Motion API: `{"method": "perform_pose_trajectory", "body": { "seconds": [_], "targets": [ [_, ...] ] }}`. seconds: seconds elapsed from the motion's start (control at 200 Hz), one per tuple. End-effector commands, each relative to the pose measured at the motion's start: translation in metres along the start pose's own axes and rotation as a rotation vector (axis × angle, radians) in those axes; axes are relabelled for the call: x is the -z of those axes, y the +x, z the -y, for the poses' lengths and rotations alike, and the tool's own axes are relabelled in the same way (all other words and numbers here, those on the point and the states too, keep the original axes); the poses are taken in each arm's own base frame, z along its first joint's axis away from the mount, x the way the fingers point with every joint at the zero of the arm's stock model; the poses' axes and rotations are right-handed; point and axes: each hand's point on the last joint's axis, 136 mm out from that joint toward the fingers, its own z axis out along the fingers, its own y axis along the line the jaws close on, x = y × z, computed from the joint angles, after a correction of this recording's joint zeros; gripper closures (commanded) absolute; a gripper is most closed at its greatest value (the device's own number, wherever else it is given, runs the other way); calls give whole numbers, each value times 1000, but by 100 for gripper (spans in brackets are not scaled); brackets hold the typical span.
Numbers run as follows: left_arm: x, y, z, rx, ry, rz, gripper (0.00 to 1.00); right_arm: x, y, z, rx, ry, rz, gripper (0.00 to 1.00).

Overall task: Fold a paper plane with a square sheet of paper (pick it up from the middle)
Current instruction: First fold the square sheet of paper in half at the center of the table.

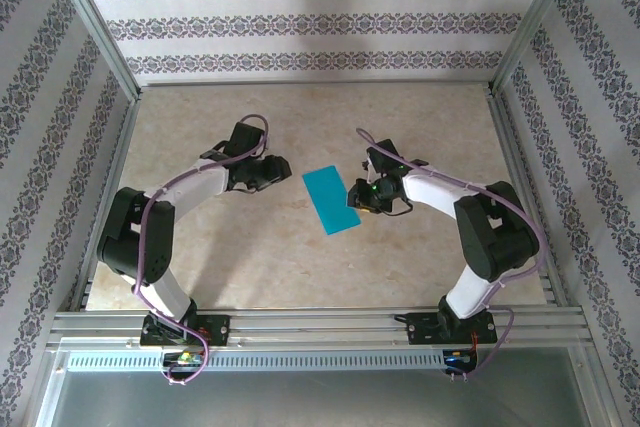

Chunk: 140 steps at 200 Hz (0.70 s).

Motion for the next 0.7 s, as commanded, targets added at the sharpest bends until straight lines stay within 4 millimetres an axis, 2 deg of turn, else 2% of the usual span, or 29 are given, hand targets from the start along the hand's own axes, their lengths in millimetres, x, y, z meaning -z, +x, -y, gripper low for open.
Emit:
{"method": "perform_pose_trajectory", "body": {
  "seconds": [0.0,0.2,0.29,0.39,0.445,0.55,0.695],
  "targets": [
    [-6,5,18,24,54,-3,55,-12,21,3,12,15,-72,73],
    [-20,21,28,31,77,-45,55,-27,37,30,-73,125,-101,76],
    [-27,28,34,38,97,-63,55,-31,46,34,-114,135,-115,76],
    [-34,35,40,51,118,-82,56,-34,52,21,-179,82,-118,75],
    [-38,37,46,52,134,-88,57,-37,51,9,-274,6,-109,75],
    [-47,45,56,71,158,-109,59,-38,43,-10,-414,-119,-60,76],
    [-61,56,64,83,178,-141,64,-28,24,-28,-458,-222,6,75]
  ]
}}
